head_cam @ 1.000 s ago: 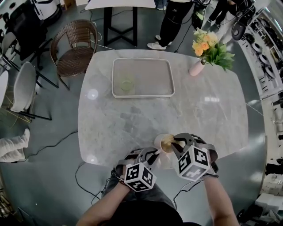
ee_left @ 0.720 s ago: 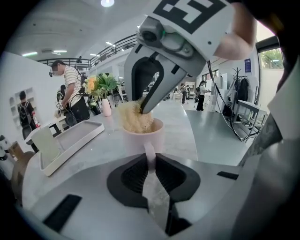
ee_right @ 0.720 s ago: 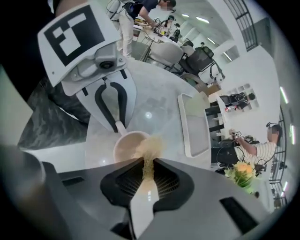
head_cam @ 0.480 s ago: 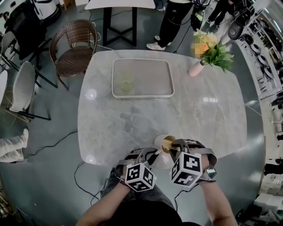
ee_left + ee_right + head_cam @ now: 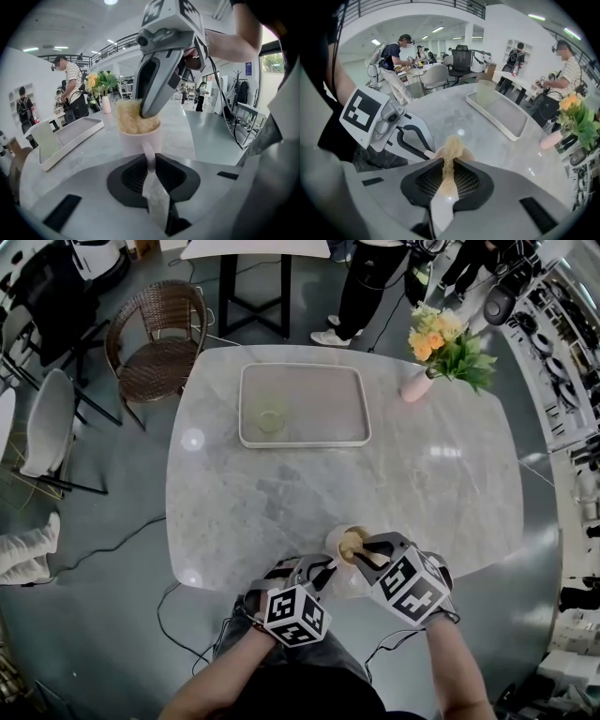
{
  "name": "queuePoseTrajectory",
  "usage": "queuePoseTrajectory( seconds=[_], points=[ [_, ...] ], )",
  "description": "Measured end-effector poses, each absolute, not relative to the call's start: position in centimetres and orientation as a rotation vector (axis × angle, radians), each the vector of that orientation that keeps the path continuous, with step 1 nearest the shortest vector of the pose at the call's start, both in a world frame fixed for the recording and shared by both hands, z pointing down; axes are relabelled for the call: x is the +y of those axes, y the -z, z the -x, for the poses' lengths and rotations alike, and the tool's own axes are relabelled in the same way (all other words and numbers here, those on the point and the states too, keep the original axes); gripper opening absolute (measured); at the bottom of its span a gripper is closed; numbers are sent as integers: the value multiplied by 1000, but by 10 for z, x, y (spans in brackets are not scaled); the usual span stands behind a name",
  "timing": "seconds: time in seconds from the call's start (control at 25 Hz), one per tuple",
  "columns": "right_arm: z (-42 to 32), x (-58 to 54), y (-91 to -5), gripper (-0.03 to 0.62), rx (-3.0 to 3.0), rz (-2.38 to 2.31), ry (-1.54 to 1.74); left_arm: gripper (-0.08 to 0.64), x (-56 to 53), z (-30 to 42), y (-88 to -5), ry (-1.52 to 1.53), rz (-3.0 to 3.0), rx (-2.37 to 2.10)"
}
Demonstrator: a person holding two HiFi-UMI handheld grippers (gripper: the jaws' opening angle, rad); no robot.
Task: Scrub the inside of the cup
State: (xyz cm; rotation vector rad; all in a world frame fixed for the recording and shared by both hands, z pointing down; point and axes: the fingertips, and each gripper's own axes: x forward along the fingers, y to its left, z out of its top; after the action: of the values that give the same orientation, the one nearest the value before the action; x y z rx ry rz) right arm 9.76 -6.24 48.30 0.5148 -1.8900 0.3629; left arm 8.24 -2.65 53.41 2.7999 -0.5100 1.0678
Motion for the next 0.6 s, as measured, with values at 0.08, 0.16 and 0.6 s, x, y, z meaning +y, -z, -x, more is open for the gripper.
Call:
queuePoseTrajectory(
  seconds=[0.08, 0.16, 0.6],
  points=[
    [-92, -58, -489, 60, -1911, -495, -402, 58, -25, -81, -536, -1086, -2806, -498],
    [-87, -54, -494, 60, -1907, -456, -405, 60, -24, -81, -537, -1099, -2812, -491],
    [-89, -63, -523, 60, -1789, -345, -246, 60, -23, -83, -538, -1097, -2823, -458]
  ],
)
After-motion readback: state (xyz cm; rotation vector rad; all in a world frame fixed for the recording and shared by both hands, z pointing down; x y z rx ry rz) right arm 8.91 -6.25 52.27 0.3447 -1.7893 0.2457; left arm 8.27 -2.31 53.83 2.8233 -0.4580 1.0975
